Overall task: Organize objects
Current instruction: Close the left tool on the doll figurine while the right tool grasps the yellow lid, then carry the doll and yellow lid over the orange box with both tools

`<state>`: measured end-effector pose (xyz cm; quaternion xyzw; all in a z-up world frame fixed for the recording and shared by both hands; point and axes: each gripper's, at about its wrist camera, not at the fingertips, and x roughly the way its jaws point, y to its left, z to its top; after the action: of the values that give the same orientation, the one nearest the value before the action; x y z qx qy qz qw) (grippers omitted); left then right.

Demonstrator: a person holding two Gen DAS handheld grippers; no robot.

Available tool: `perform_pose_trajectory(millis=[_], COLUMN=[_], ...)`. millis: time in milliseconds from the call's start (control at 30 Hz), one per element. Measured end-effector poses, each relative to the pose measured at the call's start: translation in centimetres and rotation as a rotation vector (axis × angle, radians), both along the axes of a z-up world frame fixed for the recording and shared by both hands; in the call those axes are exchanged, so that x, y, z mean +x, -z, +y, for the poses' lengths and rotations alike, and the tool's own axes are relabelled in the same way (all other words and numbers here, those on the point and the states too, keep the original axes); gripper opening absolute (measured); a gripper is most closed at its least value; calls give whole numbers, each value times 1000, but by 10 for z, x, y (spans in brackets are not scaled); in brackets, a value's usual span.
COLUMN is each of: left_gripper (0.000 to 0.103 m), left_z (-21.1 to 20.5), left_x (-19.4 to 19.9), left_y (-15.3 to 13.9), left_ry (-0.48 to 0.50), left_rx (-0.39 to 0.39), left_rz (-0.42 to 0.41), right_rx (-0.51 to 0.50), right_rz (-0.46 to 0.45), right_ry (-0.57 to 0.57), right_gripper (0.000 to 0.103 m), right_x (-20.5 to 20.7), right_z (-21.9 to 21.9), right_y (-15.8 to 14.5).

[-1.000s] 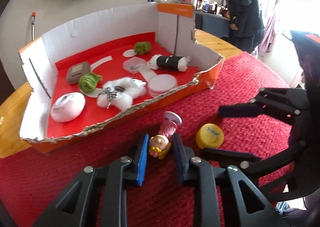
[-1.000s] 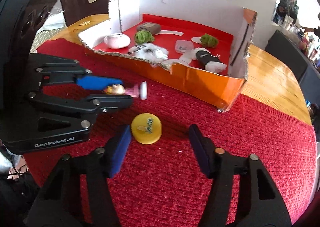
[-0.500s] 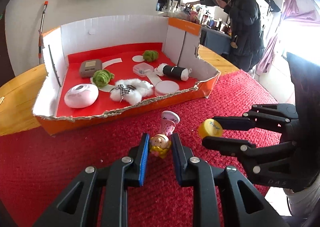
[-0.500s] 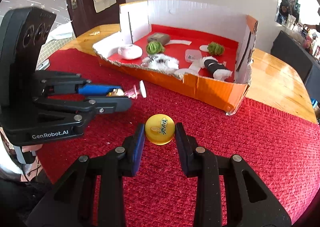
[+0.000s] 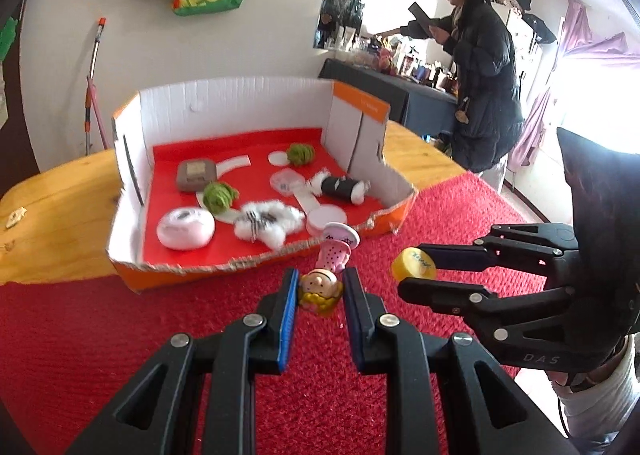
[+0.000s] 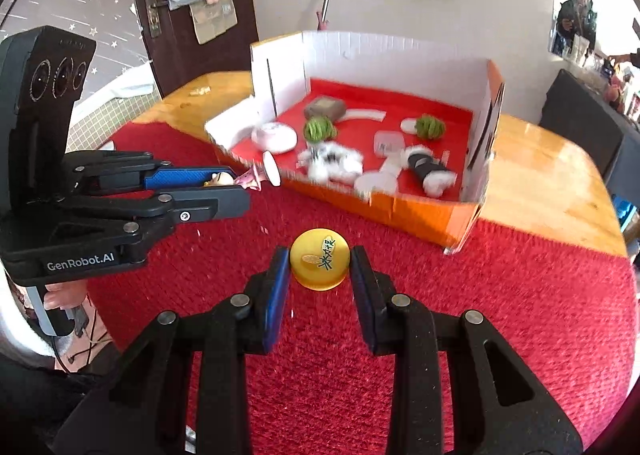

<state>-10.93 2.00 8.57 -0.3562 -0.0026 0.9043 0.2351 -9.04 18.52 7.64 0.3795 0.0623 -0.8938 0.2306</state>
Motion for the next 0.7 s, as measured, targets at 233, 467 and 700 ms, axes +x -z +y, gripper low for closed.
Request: perform_pose_trajectory(millis=[233,467,700], left_gripper=[23,23,23], left_z=[-5,-6,-8], left_x=[-16,-47,-88], left_y=[-20,-29,-25], left_ry=[-34,-67,-87], left_rx=[20,22,-2], left_rz=[-2,-22,-75], right_rx=[5,24,53], right_rz=[38,53,23], right_ry=[-9,-2,22], right_gripper=[29,29,29], right_x=[-9,-32,-77], right_z=[-6,-13,-18], right_y=[-28,-45,-48])
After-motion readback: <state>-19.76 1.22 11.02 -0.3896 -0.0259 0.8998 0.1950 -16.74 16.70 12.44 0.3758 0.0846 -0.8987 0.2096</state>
